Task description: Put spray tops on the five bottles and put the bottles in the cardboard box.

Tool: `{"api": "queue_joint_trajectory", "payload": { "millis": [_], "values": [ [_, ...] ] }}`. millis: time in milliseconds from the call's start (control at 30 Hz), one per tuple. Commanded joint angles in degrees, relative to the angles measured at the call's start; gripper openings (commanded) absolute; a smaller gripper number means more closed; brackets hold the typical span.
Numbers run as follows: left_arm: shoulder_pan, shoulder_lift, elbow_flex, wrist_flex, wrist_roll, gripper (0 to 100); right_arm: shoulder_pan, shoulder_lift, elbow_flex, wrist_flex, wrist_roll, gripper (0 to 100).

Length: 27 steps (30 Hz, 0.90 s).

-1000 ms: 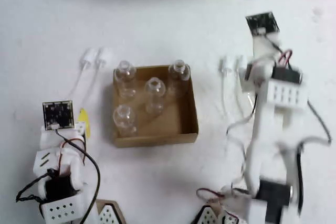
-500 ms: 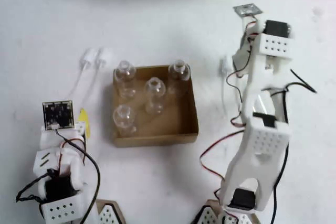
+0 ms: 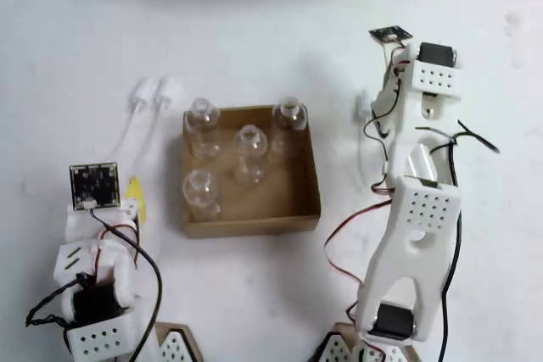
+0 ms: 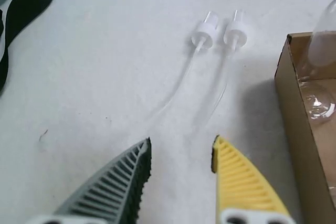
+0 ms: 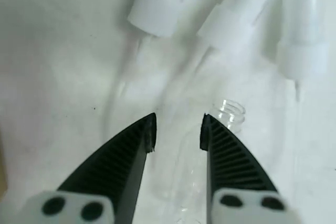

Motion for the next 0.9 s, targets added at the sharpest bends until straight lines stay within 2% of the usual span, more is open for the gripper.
{"api": "queue_joint_trajectory", "payload": {
  "millis": [0, 200, 433, 867],
  "values": [
    [0.3, -0.5, 0.1, 0.2, -0.6, 18, 1.7, -1.7, -2.3, 1.5, 1.2, 12.0],
    [0.3, -0.5, 0.1, 0.2, -0.6, 18, 2.4, -6.1, -2.3, 1.5, 1.3, 12.5],
    [0.4, -0.5, 0.1, 0.2, -0.6, 18, 4.2, -7.9, -1.9, -0.6, 1.4, 26.2],
    [0.5, -0.5, 0.1, 0.2, -0.6, 18, 1.8, 0.2, -2.2, -0.9, 1.4, 22.9]
  ]
}}
